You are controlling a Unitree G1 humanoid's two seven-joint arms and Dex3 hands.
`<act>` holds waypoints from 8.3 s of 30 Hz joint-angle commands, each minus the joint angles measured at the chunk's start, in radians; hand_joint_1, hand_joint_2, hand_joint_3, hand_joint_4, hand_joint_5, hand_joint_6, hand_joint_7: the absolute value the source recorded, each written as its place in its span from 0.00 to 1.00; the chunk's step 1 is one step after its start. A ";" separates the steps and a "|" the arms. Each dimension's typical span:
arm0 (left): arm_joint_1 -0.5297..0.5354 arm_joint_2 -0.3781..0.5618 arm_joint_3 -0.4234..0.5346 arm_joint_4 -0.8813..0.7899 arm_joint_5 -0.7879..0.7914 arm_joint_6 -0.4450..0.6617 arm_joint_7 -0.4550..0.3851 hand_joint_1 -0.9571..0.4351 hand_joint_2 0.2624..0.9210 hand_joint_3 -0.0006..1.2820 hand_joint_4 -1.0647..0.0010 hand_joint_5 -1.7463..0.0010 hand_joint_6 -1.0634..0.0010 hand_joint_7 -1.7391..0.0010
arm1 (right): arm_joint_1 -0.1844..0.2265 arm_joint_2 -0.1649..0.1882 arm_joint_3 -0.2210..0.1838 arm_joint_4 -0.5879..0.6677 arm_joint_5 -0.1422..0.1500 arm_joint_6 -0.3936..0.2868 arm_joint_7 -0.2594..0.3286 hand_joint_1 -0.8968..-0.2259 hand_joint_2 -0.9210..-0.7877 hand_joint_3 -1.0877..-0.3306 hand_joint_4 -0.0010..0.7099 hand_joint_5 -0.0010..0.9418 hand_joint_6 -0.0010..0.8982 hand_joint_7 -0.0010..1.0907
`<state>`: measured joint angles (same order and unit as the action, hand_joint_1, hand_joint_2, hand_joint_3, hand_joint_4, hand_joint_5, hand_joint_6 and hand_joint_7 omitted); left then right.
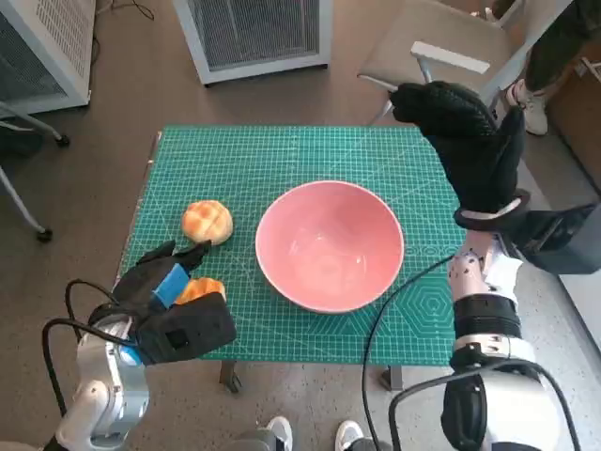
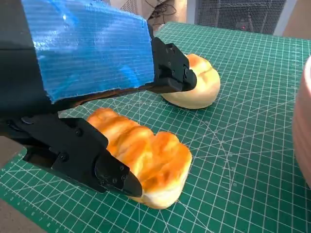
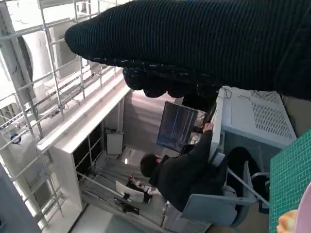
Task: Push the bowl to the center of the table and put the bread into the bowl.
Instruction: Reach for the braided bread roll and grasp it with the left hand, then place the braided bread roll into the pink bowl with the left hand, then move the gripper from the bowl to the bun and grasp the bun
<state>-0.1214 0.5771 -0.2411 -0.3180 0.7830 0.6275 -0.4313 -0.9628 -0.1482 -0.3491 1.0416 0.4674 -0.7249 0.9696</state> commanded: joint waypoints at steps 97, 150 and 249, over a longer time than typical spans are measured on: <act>0.055 -0.023 0.071 -0.143 0.095 -0.146 0.055 0.69 0.94 0.06 0.28 0.38 0.36 0.36 | 0.030 -0.011 -0.005 -0.050 0.017 0.086 0.024 0.42 0.00 0.70 0.26 0.01 0.10 0.40; -0.414 -0.207 -0.049 -0.171 0.301 -0.217 -0.120 0.69 0.97 0.01 0.22 0.41 0.35 0.38 | 0.039 0.011 0.009 -0.085 0.014 0.105 0.002 0.45 0.00 0.70 0.28 0.00 0.10 0.40; -0.546 -0.248 -0.194 0.197 0.137 -0.323 -0.134 0.32 0.84 0.00 1.00 1.00 0.79 1.00 | 0.118 0.000 0.037 -0.177 0.006 0.088 -0.074 0.39 0.00 0.71 0.29 0.00 0.14 0.34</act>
<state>-0.6929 0.3046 -0.4666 -0.0661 0.9369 0.3004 -0.5424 -0.8759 -0.1500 -0.3134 0.8645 0.4782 -0.6442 0.8994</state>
